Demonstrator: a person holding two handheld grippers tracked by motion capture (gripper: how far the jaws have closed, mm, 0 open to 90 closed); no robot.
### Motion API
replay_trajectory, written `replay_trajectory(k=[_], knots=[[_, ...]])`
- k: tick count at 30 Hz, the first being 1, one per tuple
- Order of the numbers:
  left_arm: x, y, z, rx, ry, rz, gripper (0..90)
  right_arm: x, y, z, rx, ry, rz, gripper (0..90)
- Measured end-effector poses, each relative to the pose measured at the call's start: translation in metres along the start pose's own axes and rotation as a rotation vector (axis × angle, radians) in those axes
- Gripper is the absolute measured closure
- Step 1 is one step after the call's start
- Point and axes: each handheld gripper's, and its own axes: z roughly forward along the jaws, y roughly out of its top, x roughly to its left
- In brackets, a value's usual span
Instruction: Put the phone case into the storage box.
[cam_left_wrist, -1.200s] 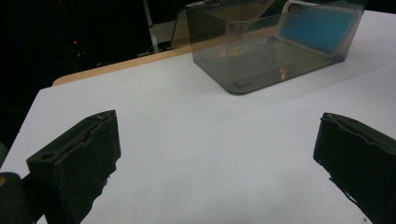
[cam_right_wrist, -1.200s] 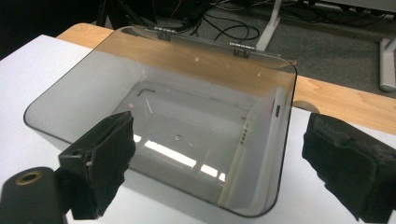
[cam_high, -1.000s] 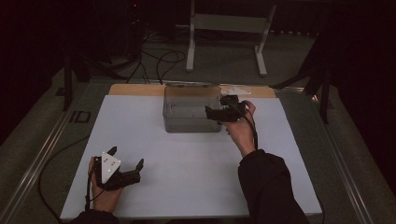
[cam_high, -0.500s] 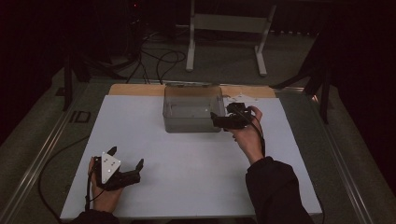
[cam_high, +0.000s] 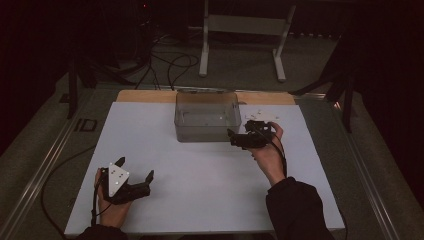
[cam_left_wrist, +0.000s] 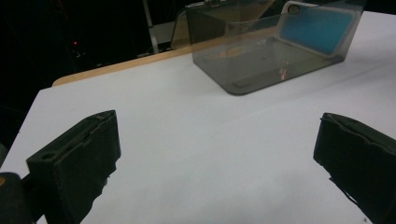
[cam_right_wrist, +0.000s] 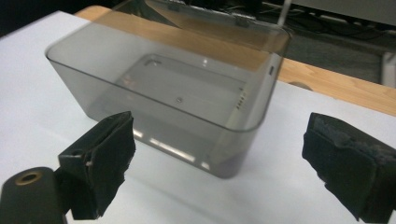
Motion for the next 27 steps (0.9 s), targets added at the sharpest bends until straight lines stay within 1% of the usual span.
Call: replay_trajectory(k=[5,7,10,12,14,15,17,20,23,25,27], knots=[[0.0,0.0,0.0,0.0,-0.001,-0.001,1.3,-0.002,-0.007,-0.006,-0.015,-0.006,0.012,9.4],[0.0,0.0,0.0,0.002,-0.002,0.0,1.3,-0.004,-0.012,-0.01,-0.025,0.001,0.014,9.4],[0.0,0.0,0.0,0.003,-0.001,0.0,1.2,-0.006,-0.016,-0.015,-0.022,-0.007,0.003,9.4],[0.0,0.0,0.0,0.0,0.002,-0.001,1.2,-0.006,-0.018,-0.02,-0.04,-0.01,-0.007,9.3],[0.0,0.0,-0.001,-0.003,0.005,-0.002,1.2,-0.005,-0.021,-0.024,-0.036,-0.019,-0.016,9.4],[0.001,0.0,-0.001,-0.003,0.005,-0.004,1.2,-0.005,-0.024,-0.028,-0.031,-0.007,-0.015,9.4],[0.001,0.0,-0.001,-0.003,0.005,-0.006,1.2,-0.005,-0.025,-0.03,-0.026,-0.012,-0.021,9.4],[0.002,0.0,-0.001,-0.001,0.001,-0.006,1.2,-0.003,-0.028,-0.037,-0.037,-0.013,-0.044,9.4],[0.003,0.0,-0.001,0.002,0.0,-0.007,1.2,-0.002,-0.032,-0.043,-0.034,-0.001,-0.036,9.4],[0.003,0.0,-0.001,-0.002,-0.002,-0.01,1.2,-0.003,-0.034,-0.047,-0.024,-0.006,-0.038,9.4],[0.004,0.0,-0.001,-0.002,-0.001,-0.013,1.2,-0.004,-0.038,-0.05,-0.035,-0.011,-0.032,9.5]])
